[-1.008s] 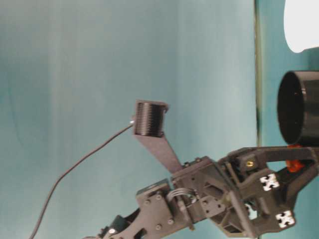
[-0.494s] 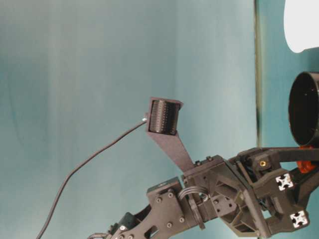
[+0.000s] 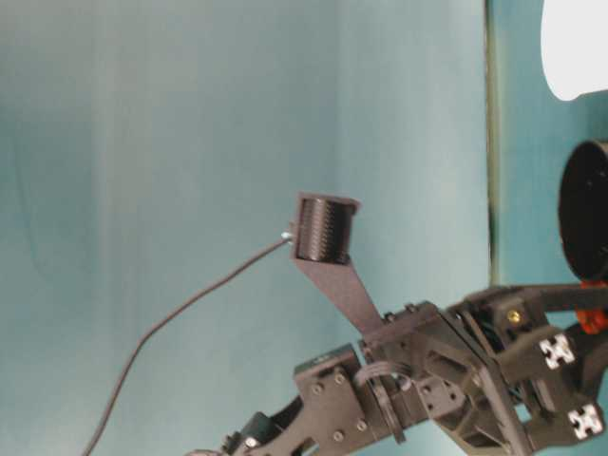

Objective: Put the paper cup into the moved red handle cup holder.

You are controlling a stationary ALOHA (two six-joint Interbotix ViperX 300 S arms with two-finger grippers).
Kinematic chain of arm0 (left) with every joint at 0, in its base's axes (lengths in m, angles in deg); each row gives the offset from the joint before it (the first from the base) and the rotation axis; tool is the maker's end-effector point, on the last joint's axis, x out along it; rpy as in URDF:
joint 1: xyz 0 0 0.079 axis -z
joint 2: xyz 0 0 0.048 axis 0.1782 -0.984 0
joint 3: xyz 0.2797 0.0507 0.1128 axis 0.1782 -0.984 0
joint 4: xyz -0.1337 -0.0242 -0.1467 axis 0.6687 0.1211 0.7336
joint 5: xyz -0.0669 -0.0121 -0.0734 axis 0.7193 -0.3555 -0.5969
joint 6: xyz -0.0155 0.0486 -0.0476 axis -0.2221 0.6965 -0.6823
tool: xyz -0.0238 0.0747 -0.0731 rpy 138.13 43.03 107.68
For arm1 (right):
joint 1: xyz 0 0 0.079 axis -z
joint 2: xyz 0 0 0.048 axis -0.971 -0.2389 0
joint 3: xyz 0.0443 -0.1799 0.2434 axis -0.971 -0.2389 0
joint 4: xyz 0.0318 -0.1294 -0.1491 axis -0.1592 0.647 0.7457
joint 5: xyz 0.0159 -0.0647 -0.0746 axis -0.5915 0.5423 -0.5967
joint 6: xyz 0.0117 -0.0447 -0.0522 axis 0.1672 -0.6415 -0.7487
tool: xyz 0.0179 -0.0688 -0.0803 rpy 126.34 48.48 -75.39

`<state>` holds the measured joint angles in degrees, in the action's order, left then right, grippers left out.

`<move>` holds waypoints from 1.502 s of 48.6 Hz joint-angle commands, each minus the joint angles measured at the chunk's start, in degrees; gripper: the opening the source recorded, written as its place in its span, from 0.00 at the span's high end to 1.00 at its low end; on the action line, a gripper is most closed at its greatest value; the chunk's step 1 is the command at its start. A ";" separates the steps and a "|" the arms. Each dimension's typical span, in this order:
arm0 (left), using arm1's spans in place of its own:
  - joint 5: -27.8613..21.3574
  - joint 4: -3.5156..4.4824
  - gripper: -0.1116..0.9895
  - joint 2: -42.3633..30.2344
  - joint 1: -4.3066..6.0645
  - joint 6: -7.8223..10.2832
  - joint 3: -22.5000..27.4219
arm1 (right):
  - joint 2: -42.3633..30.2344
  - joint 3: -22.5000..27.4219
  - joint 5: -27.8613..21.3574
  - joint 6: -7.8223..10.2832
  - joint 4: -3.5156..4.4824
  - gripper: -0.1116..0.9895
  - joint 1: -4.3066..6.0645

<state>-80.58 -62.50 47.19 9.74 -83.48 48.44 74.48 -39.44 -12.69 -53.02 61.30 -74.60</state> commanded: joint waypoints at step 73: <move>-11.25 -0.09 0.13 28.65 -1.67 0.26 -7.38 | 0.00 0.53 0.26 0.53 0.00 0.99 0.09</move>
<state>-92.09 -62.50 72.59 7.89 -83.39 41.85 74.74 -39.44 -12.69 -52.93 61.30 -74.60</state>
